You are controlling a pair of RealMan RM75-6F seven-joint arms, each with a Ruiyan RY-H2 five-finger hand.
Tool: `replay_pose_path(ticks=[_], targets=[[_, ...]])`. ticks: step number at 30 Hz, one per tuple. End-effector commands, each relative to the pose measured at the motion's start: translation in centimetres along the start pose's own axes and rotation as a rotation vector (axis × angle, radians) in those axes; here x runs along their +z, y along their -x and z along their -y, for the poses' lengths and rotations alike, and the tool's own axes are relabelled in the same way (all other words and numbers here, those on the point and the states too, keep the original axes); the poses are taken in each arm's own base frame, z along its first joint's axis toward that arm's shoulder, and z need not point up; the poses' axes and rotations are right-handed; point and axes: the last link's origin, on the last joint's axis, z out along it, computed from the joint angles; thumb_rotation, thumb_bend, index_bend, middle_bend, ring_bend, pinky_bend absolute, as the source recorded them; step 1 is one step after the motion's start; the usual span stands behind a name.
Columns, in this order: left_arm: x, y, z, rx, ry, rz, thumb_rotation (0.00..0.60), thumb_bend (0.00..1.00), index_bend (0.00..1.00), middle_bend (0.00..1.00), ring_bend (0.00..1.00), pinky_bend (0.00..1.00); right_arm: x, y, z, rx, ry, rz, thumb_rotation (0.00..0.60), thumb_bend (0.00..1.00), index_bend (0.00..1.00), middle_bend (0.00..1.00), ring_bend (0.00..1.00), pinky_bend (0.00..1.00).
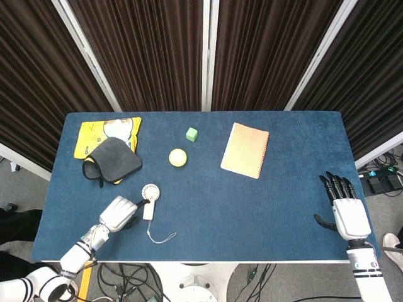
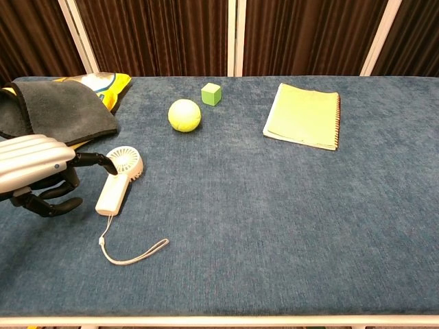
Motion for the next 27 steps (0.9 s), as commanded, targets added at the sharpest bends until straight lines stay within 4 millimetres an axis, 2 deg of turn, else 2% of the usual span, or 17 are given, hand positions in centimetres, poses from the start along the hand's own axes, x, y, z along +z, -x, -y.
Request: replay_pose_path(ticks=[1, 11, 27], targets=[[0.01, 0.05, -0.02, -0.003, 0.000, 0.001, 0.600, 0.44, 0.23, 0.86, 0.85, 0.83, -0.03, 0.05, 0.05, -0.002, -0.002, 0.002, 0.600, 0.10, 0.00, 0.00, 0.00, 0.00], [0.28, 0.46, 0.08, -0.010, -0.007, 0.019, 0.600, 0.44, 0.23, 0.86, 0.85, 0.83, -0.06, 0.10, -0.06, -0.005, 0.004, 0.009, 0.600, 0.10, 0.00, 0.00, 0.00, 0.00], [0.17, 0.04, 0.31, -0.014, -0.013, 0.000, 0.600, 0.44, 0.23, 0.86, 0.85, 0.83, -0.01, 0.22, -0.16, -0.009, 0.010, 0.012, 0.600, 0.10, 0.00, 0.00, 0.00, 0.00]])
